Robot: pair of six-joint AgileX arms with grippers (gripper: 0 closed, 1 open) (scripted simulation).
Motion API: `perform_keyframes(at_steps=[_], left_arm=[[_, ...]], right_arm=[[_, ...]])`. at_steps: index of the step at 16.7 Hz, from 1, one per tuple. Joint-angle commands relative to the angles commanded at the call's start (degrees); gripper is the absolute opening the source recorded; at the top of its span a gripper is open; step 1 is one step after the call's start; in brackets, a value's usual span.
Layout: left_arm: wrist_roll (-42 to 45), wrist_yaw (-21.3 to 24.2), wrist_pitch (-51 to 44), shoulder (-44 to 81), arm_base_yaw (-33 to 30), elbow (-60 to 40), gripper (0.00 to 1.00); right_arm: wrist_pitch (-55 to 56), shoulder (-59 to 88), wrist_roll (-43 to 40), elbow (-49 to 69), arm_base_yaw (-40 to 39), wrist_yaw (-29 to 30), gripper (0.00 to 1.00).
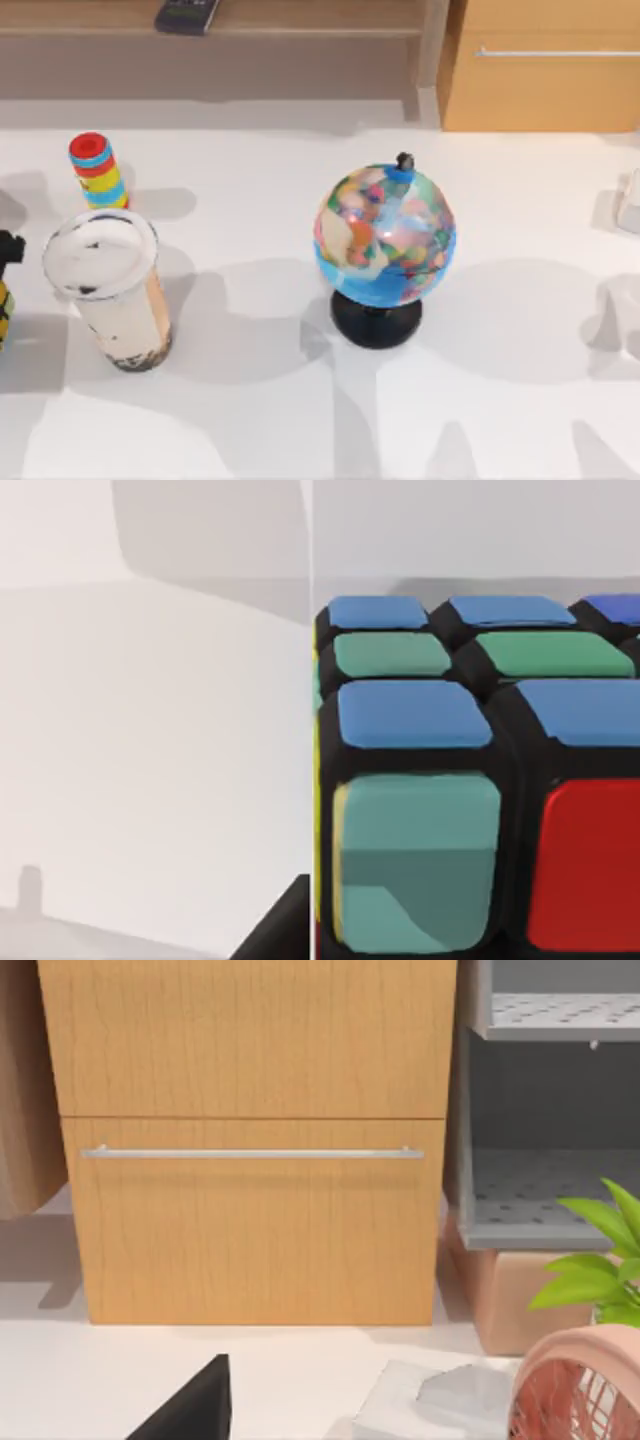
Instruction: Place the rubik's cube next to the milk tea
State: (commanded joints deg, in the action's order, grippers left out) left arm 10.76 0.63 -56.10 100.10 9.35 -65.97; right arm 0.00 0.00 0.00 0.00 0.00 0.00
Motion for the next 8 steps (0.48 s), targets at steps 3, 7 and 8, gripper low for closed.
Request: perform_keyframes(at_steps=[3,7,8], left_arm=[[0.00,0.00,0.00,0.00,0.00,0.00,0.60],[0.00,0.00,0.00,0.00,0.00,0.00,0.90],[0.00,0.00,0.00,0.00,0.00,0.00,0.98]], right_arm=[[0.00,0.00,0.00,0.00,0.00,0.00,1.00],[0.00,0.00,0.00,0.00,0.00,0.00,1.00],[0.00,0.00,0.00,0.00,0.00,0.00,1.00]])
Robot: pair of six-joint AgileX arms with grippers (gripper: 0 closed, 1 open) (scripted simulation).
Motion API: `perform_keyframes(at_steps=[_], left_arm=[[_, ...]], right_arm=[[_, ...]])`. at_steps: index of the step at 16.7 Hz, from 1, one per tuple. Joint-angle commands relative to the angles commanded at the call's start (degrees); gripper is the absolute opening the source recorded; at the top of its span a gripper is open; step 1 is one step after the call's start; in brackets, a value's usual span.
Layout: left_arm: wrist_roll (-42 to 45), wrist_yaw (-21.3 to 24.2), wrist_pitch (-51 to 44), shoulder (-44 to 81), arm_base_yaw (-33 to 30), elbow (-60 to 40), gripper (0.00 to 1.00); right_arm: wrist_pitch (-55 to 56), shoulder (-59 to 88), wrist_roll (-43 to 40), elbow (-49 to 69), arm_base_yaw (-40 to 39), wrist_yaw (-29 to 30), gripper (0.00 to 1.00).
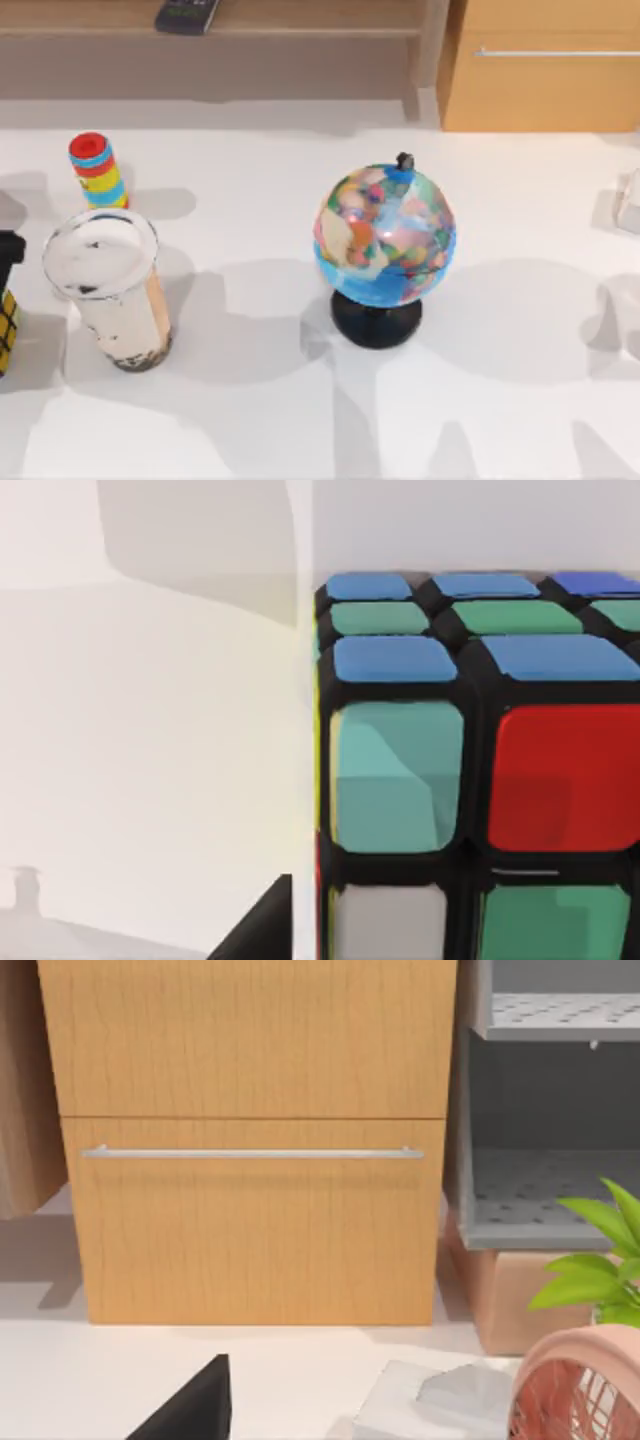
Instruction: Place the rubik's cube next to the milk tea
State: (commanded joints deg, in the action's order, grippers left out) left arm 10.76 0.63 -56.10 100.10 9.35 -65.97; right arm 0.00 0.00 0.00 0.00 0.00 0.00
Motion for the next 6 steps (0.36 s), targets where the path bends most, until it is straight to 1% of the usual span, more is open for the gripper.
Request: perform_keyframes(at_steps=[1,6], left_arm=[[0.00,0.00,0.00,0.00,0.00,0.00,1.00],[0.00,0.00,0.00,0.00,0.00,0.00,1.00]], right_arm=[[0.00,0.00,0.00,0.00,0.00,0.00,1.00],[0.00,0.00,0.00,0.00,0.00,0.00,1.00]])
